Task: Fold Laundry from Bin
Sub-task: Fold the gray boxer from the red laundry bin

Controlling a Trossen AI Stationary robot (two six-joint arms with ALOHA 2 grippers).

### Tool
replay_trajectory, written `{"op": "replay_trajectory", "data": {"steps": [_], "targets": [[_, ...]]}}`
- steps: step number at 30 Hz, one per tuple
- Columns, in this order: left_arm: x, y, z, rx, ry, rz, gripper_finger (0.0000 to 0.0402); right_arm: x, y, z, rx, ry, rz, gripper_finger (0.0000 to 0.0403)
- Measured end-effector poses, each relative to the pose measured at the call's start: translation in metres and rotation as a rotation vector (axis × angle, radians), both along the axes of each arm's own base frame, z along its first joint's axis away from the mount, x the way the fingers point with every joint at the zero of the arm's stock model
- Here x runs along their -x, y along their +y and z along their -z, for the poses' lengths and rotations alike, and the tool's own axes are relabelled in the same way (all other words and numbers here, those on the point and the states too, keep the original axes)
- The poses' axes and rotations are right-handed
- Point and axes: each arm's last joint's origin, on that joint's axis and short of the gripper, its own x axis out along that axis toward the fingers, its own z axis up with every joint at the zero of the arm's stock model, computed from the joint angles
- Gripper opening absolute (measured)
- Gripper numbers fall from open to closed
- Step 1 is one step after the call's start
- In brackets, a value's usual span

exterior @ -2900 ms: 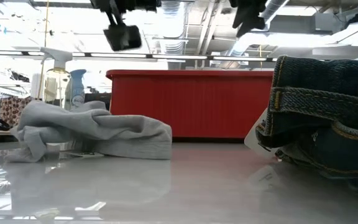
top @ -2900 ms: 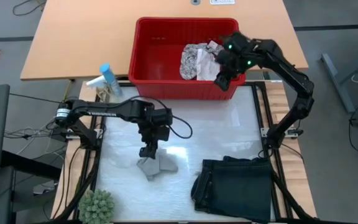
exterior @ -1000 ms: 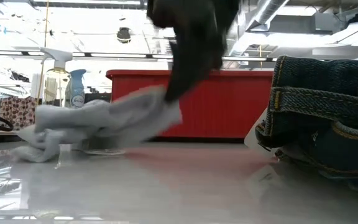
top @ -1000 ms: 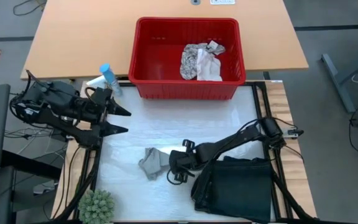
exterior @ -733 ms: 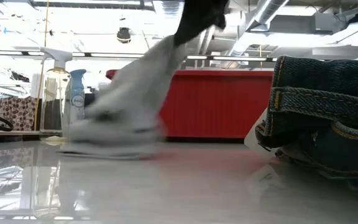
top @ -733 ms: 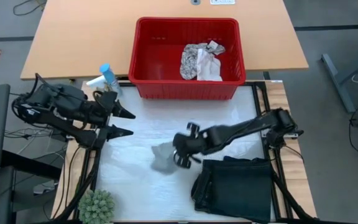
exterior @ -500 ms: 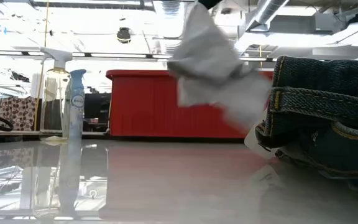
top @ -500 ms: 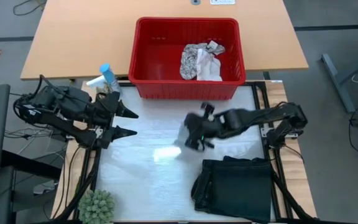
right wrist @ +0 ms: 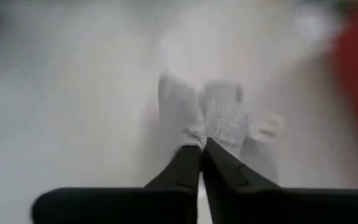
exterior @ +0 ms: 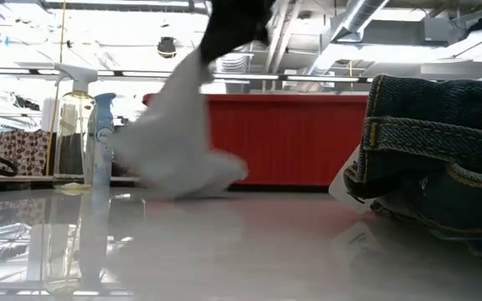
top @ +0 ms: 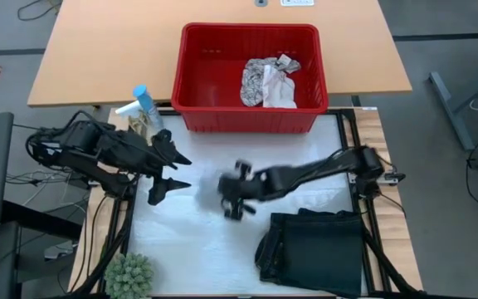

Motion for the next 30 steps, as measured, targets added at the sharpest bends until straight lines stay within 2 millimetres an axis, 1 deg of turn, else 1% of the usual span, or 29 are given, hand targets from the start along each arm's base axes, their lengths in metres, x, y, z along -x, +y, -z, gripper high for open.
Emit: {"op": "replay_trajectory", "data": {"steps": [1,3,5,8,10,12,13,16,19,22,23,26,30], "targets": [[0.002,0.001,0.004,0.000,0.050,-0.017,0.0288,-0.003,0.010,0.014,-0.019,0.049,-0.056,0.0075],[0.002,0.001,0.011,-0.001,0.122,-0.043,0.0288,-0.006,0.023,0.039,-0.040,0.139,-0.115,0.0101],[0.001,0.000,0.020,-0.018,0.196,-0.065,0.0288,-0.004,0.034,0.057,-0.032,0.209,-0.133,0.0125],[-0.007,-0.003,0.036,-0.026,0.226,-0.093,0.0288,-0.001,0.041,0.063,-0.030,0.253,-0.136,0.0159],[-0.015,-0.008,0.053,-0.010,0.250,-0.095,0.0288,0.001,0.043,0.062,-0.039,0.268,-0.139,0.0180],[-0.023,-0.016,0.074,0.022,0.266,-0.088,0.0288,0.005,0.042,0.061,-0.040,0.296,-0.132,0.0198],[-0.026,-0.021,0.088,0.036,0.284,-0.077,0.0288,0.008,0.041,0.057,-0.046,0.298,-0.122,0.0206],[-0.032,-0.039,0.128,0.078,0.322,0.015,0.0288,0.019,0.037,0.036,-0.055,0.297,-0.107,0.0223],[-0.029,-0.055,0.171,0.097,0.374,0.058,0.0288,0.032,0.034,0.016,-0.054,0.296,-0.097,0.0229],[-0.021,-0.063,0.206,0.095,0.422,0.025,0.0288,0.042,0.033,-0.003,-0.049,0.261,-0.060,0.0229],[-0.018,-0.065,0.216,0.092,0.432,0.017,0.0288,0.046,0.032,-0.009,-0.044,0.245,-0.048,0.0228],[-0.009,-0.072,0.236,0.073,0.437,0.015,0.0288,0.055,0.032,-0.026,-0.017,0.193,-0.025,0.0228],[-0.001,-0.079,0.251,0.059,0.413,0.016,0.0288,0.060,0.032,-0.034,0.000,0.156,0.008,0.0228]]}}
